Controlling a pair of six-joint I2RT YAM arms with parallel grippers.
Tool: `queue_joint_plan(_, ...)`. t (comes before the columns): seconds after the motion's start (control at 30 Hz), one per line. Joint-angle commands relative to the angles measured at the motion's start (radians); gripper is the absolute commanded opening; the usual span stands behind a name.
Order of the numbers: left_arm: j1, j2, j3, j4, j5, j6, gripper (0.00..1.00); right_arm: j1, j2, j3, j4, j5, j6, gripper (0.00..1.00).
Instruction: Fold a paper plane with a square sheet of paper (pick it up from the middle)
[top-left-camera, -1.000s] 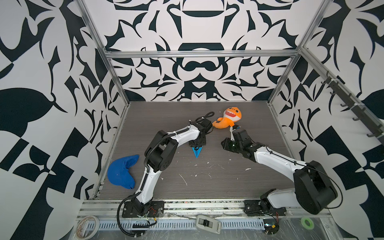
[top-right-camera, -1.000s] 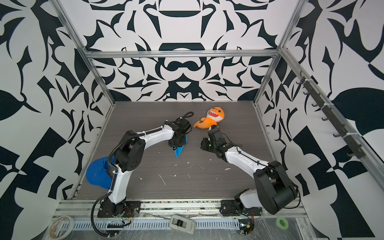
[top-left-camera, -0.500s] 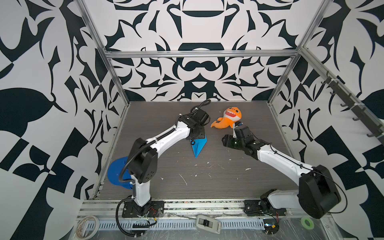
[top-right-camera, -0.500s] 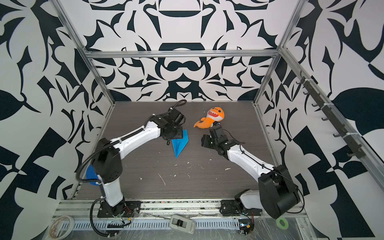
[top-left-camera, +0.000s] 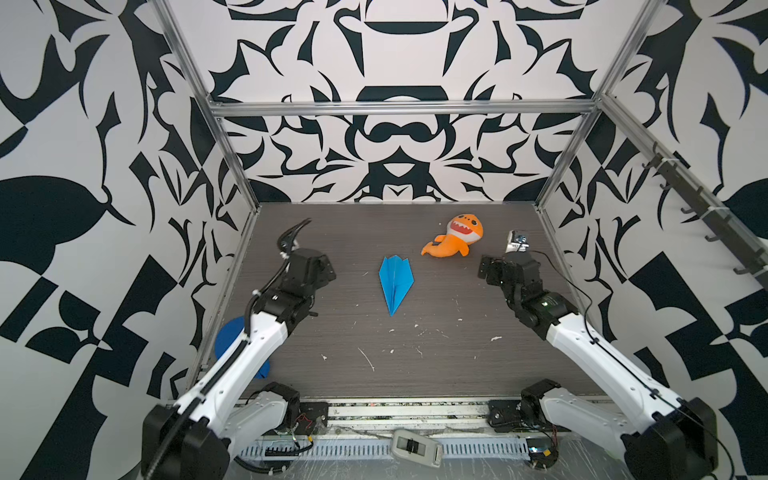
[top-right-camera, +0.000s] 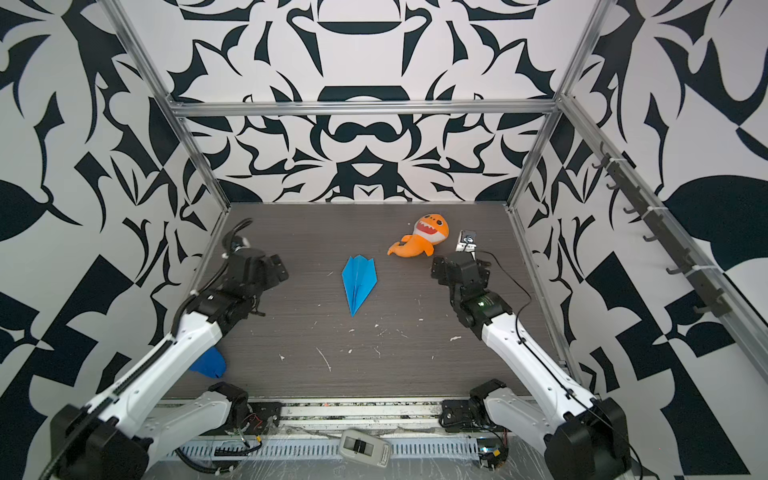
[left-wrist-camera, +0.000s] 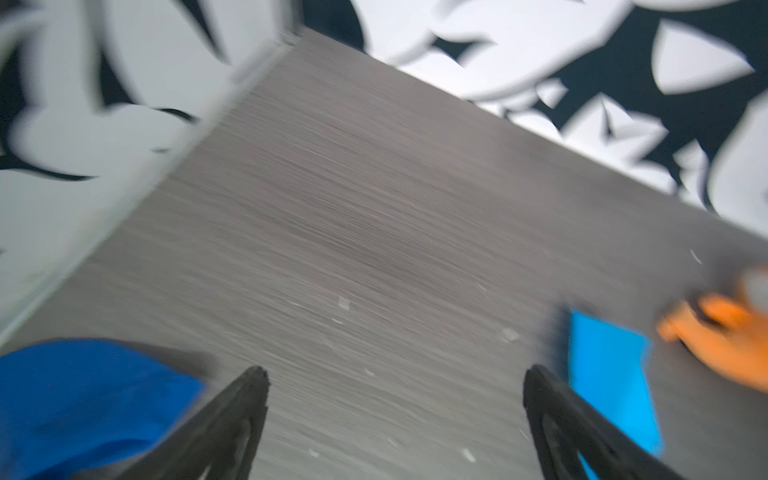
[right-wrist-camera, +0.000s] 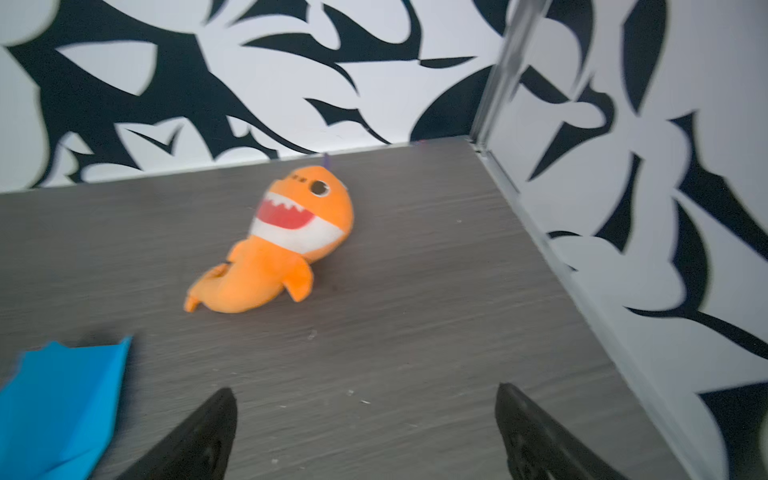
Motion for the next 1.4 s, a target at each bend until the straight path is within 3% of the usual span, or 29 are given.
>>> queue_joint_plan(0.0,0.092,-0.104,-0.159,0.256,-0.116,0.062,0.99,-0.038,-0.026,-0.128,0.184,0.13,-0.112,0.99)
queue_joint_plan(0.13,0.189,-0.188,-0.344,0.467,-0.139,0.181,0.99,-0.1,-0.015,-0.252,0.342,0.12,-0.15,0.99)
queue_joint_plan(0.23,0.239,-0.182,-0.429,0.583,-0.111,0.272,1.0,-0.141,0.025,-0.332,0.478,0.051,-0.184,1.0)
queue_joint_plan(0.37,0.301,-0.066,-0.505,0.766,-0.007,0.331,0.99,-0.159,0.121,-0.382,0.656,-0.03,-0.215,0.99)
queue_joint_plan(0.63,0.328,0.205,-0.531,1.145,0.232,0.466,1.0,-0.179,0.343,-0.393,0.926,-0.137,-0.31,0.99)
queue_joint_plan(0.73,0.358,0.283,-0.526,1.254,0.341,0.485,0.99,-0.22,0.386,-0.383,0.959,-0.251,-0.296,0.99)
queue_joint_plan(0.9,0.412,0.464,-0.486,1.352,0.458,0.485,0.99,-0.253,0.496,-0.381,1.061,-0.33,-0.293,1.0)
queue_joint_plan(1.03,0.419,0.58,-0.448,1.399,0.477,0.488,0.99,-0.264,0.538,-0.358,1.048,-0.384,-0.294,1.0)
queue_joint_plan(1.17,0.42,0.557,-0.383,1.233,0.498,0.494,0.99,-0.268,0.555,-0.343,1.031,-0.377,-0.28,1.0)
queue_joint_plan(1.37,0.421,0.573,-0.35,1.187,0.499,0.491,0.99,-0.269,0.555,-0.347,1.037,-0.364,-0.277,1.0)
